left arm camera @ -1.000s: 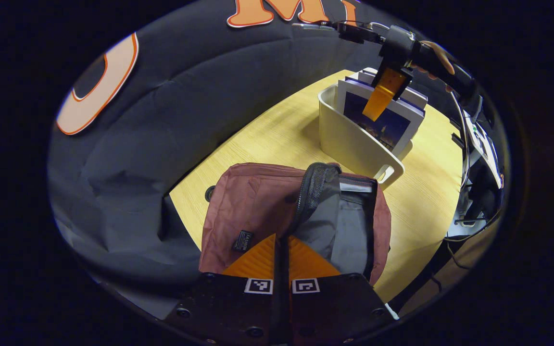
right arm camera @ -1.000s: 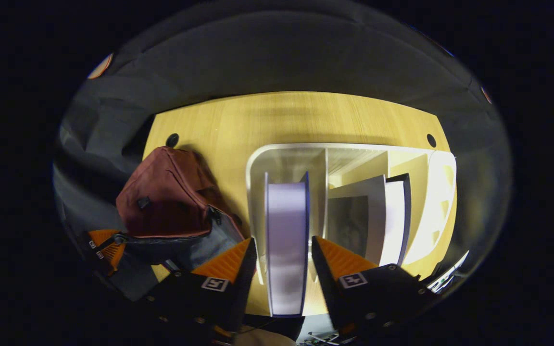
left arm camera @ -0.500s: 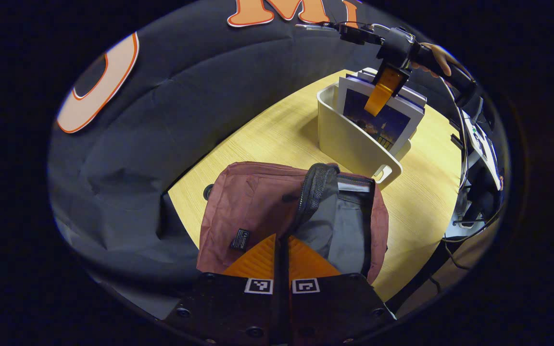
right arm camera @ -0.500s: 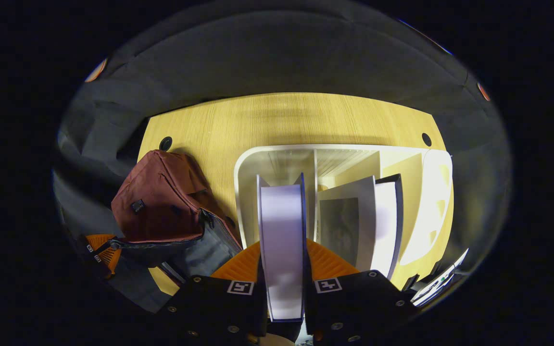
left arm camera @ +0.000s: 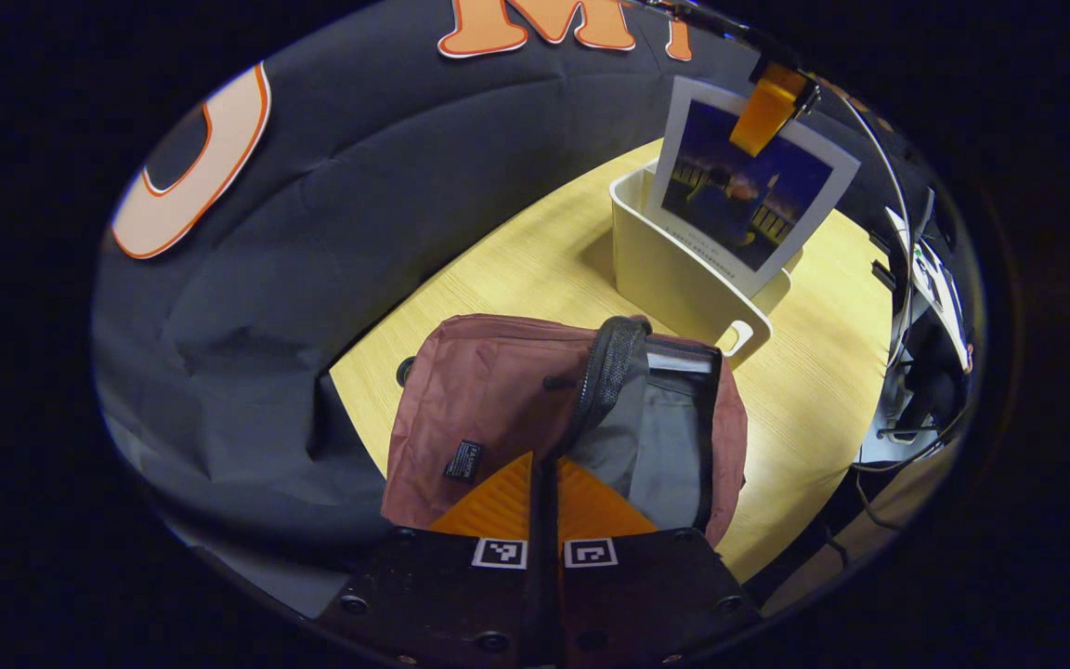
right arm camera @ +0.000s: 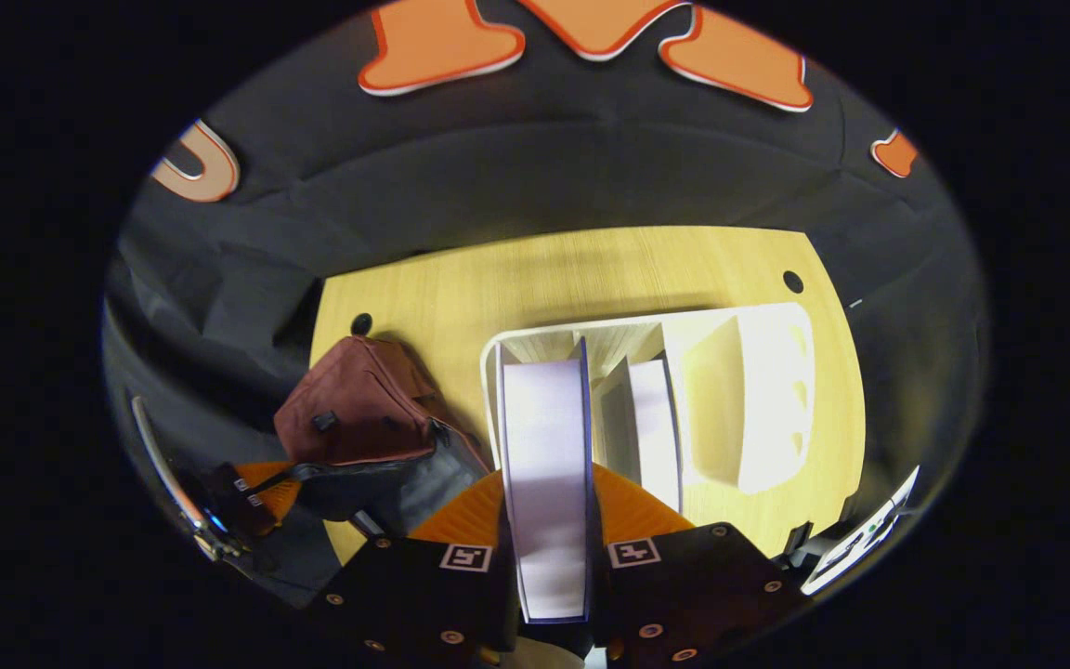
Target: Open the schoolbag, grab two books from the bookshelf and put them into the schoolbag.
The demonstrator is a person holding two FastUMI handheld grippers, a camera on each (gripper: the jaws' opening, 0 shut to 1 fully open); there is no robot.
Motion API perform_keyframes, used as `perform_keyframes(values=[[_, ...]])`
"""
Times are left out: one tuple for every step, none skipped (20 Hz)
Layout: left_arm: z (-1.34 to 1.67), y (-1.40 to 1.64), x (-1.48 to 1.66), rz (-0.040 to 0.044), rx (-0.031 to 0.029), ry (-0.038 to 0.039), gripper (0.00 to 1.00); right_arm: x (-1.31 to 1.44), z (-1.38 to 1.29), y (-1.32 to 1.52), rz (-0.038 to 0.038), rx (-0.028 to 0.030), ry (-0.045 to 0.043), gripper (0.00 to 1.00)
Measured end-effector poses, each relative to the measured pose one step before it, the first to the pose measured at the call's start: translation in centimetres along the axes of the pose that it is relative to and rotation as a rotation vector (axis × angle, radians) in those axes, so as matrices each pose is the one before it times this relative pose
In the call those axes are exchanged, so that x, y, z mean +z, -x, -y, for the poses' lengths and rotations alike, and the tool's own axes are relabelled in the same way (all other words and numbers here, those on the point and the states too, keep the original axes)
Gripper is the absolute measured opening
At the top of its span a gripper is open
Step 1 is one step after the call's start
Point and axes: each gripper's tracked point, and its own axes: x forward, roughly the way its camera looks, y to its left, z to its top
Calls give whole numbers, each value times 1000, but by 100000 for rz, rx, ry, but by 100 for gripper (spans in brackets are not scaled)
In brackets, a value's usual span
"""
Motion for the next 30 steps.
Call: perform_keyframes(values=[[109,139,-59,-514,42,1047,1,75,86,1502,1887,1202,-346,30],[206,139,76,-27,-297,805,1,-29,131,1484,2068,1589,-424,31],[74,232,82,-86,-301,493,1,-136,54,1303,1882,1754,-695,31],[118,200,82,269,107,-165,1,-182,107,1438,1727,2081,-1077,31],[81,264,21,92,164,-547,1,-490,-100,1670,1358,2648,-931,30],[116,339,99,192,425,-394,1,-506,-133,1293,1418,2441,-254,30],[-130,310,266,342,1050,159,1,-513,162,1119,2021,1760,-304,31],[42,277,192,236,632,-60,1,-607,274,997,1999,1423,-536,31],[108,281,-58,162,322,-494,1,-1002,27,961,1865,2094,-1333,30],[269,281,177,77,19,-584,1,-855,59,709,1052,2545,-2120,30],[150,317,33,168,116,-733,1,-912,56,749,1615,2886,-3472,30],[119,269,-10,43,424,-1310,1,-1068,31,219,728,3175,-2450,31],[122,279,215,87,610,-1246,1,-986,340,164,955,2542,-2779,30],[82,207,286,157,472,-833,0,-1083,409,-277,617,2216,-3200,30],[25,193,340,147,305,-796,0,-1296,398,-505,63,2493,-4042,30],[32,208,263,65,503,-899,1,-1360,295,-813,-933,3189,-3992,30],[-31,163,-62,-160,332,-606,1,-1334,405,-874,-653,3012,-5028,30],[29,133,177,-106,369,-549,1,-1165,465,-926,-493,3101,-4230,30],[59,139,59,-197,133,-552,1,-1048,348,-945,25,2956,-3788,30],[118,153,135,-282,102,-259,1,-936,448,-1289,410,2030,-3829,30],[114,115,39,-115,126,-140,1,-957,307,-1328,45,1942,-3588,30],[217,126,-2,-590,-299,-283,1,-694,206,-1385,245,1601,-4509,30],[112,301,-119,-576,-43,-522,1,-875,86,-1274,-569,1641,-3892,30],[-4,274,153,-24,457,-456,1,-734,72,-1212,-455,2050,-3358,30],[22,256,40,-180,446,-317,1,-619,76,-1261,-6,654,-2051,30],[-62,146,116,186,514,-133,1,-348,398,-1379,1054,-664,15,30],[84,78,52,-110,294,73,1,-148,333,-1032,2326,-1552,-55,30],[153,69,147,174,99,105,1,-228,207,-1267,2151,-168,-66,30],[76,76,86,104,52,207,1,-617,-301,-828,931,1451,-1618,30],[92,-50,329,329,243,28,1,-816,-399,-968,-156,2621,-2414,30]])
